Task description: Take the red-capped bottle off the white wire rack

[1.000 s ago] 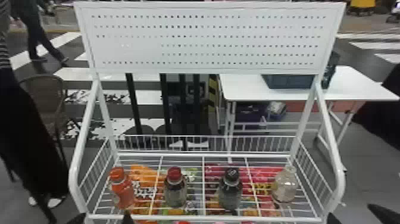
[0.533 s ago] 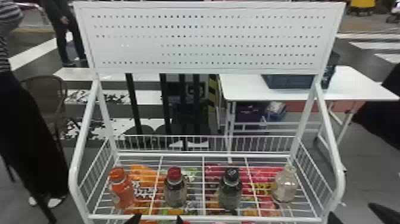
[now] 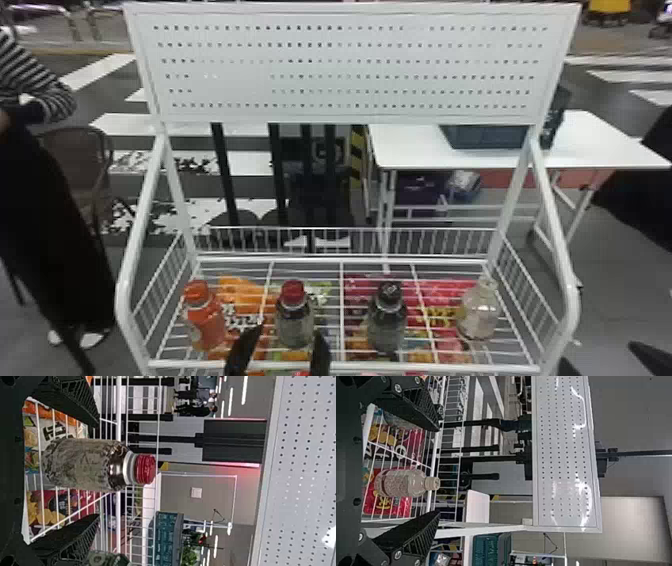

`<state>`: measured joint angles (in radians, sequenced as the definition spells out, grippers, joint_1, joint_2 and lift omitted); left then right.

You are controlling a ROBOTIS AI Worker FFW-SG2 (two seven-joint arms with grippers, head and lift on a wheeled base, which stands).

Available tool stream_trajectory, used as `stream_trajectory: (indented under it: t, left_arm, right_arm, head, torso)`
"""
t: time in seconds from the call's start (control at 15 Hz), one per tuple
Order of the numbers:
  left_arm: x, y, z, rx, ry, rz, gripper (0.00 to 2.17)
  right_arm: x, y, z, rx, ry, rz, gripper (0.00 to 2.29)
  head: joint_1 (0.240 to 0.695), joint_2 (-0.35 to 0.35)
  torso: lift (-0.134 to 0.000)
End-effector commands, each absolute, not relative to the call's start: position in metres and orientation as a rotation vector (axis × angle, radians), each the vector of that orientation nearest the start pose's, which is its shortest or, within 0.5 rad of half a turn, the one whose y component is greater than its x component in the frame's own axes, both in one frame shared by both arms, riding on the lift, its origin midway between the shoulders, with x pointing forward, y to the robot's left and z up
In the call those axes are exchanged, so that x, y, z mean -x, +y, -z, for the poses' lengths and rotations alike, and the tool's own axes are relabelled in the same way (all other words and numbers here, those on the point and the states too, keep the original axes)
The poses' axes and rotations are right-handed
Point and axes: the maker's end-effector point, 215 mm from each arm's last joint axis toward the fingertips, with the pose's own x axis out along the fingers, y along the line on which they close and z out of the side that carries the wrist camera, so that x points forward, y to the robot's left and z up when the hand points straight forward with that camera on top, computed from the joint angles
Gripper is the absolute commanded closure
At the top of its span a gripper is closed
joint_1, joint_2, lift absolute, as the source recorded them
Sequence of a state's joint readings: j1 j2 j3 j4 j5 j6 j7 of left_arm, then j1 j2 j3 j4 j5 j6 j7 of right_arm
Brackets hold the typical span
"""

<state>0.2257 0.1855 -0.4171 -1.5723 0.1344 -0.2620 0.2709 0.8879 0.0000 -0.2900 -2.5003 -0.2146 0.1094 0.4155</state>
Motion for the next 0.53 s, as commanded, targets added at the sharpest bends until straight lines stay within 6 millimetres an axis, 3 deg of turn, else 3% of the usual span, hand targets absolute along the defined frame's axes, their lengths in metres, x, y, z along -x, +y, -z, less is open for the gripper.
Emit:
stream_trajectory:
  t: [0.0,0.47]
  left_arm:
    - [-0.494,0.112,0.424,0.025,0.042,0.137,0.08]
    - [-0.523,0.105,0.446,-0.004,0.077,0.160,0.08]
  right_arm:
    - [-0.334,-0.255,0.258,-0.003,0.044,-0.243,0.15]
    - [-0.330,-0.254,0.256,0.000,0.032,-0.245,0.15]
  head:
    - [0.499,0.000]
    - [0.499,0.000]
  torso:
    - [0.000]
    - [0.000]
